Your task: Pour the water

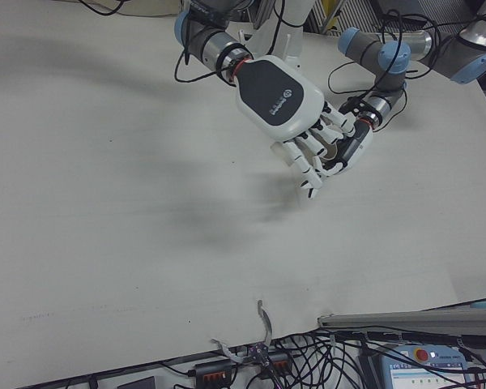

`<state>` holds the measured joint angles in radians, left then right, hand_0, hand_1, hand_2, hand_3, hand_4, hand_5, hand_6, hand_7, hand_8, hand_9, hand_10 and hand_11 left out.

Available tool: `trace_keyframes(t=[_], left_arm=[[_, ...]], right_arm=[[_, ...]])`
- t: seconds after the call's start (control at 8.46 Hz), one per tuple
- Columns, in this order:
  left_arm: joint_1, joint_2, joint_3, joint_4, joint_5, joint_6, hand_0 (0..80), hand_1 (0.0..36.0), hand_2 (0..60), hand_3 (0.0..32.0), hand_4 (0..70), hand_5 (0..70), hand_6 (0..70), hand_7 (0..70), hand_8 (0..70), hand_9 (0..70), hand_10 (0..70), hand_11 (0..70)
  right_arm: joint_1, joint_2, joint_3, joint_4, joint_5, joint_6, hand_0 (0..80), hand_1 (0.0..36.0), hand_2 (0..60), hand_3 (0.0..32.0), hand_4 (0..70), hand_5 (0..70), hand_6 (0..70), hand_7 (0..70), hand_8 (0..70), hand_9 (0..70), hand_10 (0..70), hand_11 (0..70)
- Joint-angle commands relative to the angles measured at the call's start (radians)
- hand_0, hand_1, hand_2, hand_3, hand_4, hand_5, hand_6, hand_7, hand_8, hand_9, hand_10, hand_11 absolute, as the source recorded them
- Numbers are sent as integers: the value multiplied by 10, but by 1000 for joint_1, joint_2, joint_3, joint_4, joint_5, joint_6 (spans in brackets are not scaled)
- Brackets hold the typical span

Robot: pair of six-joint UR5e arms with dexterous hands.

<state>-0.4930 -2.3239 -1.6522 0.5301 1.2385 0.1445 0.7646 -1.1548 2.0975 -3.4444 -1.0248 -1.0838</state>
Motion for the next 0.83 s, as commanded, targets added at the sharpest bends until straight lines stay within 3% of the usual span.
trace_keyframes(t=[0.0,0.24,0.35,0.47,0.59,0.71], left_arm=[[-16,163,-39,-111,6,-5,800,360,600,0,358,700,140,132,40,12,68,143],[-56,314,-58,-195,4,-51,800,360,600,0,369,700,141,132,42,12,70,146],[-97,393,-60,-259,6,-54,800,360,600,0,371,700,141,132,43,12,71,146],[-126,465,-55,-325,7,-65,800,360,600,0,369,700,138,130,42,12,69,144],[-171,504,-55,-366,9,-63,800,360,600,0,378,700,140,133,42,12,69,144],[-209,530,-60,-384,15,-63,800,360,600,0,383,700,143,137,44,13,72,148]], right_arm=[[186,-213,-5,7,-17,492,800,360,600,0,378,244,587,700,423,568,64,139],[332,-310,-5,84,-134,600,800,360,600,0,212,231,524,674,423,565,89,173],[373,-374,-23,135,-190,626,800,360,600,0,177,229,510,648,425,567,94,179],[410,-425,-109,230,-249,668,800,360,600,0,174,226,514,653,438,586,102,189],[427,-468,-260,407,-273,720,800,360,600,0,173,227,523,665,458,615,117,210],[429,-477,-456,594,-268,772,747,360,600,0,145,225,514,644,485,651,126,220]])
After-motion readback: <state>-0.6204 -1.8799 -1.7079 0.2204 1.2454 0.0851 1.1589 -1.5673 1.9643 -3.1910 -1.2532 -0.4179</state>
